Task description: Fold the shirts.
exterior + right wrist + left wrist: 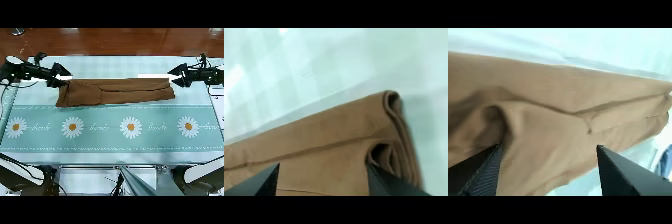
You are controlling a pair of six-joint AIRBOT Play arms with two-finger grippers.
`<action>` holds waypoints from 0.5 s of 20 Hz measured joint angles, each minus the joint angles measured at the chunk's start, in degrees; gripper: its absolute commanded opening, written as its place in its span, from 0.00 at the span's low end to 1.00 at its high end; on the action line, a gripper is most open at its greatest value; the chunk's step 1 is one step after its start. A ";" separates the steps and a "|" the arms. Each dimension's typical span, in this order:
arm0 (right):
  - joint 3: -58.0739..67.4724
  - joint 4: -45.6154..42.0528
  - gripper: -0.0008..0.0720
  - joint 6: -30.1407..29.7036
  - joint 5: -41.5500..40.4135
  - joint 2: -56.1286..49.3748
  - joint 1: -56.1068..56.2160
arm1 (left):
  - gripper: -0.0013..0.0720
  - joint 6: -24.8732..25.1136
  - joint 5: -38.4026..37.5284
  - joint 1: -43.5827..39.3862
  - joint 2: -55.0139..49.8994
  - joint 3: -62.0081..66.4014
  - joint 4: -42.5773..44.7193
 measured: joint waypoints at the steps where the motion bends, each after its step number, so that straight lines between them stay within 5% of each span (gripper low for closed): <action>1: 0.35 0.15 0.87 -0.04 0.85 -0.22 -1.09 | 0.96 -1.03 -2.14 1.40 0.33 0.76 1.95; 6: 1.05 -3.06 0.87 0.33 6.34 -0.83 -5.97 | 0.96 -4.02 -11.50 7.72 8.07 -0.81 16.31; 10: 1.25 -5.88 0.88 0.79 7.78 -2.56 -5.57 | 0.96 -1.40 -2.93 6.60 21.31 -12.52 16.92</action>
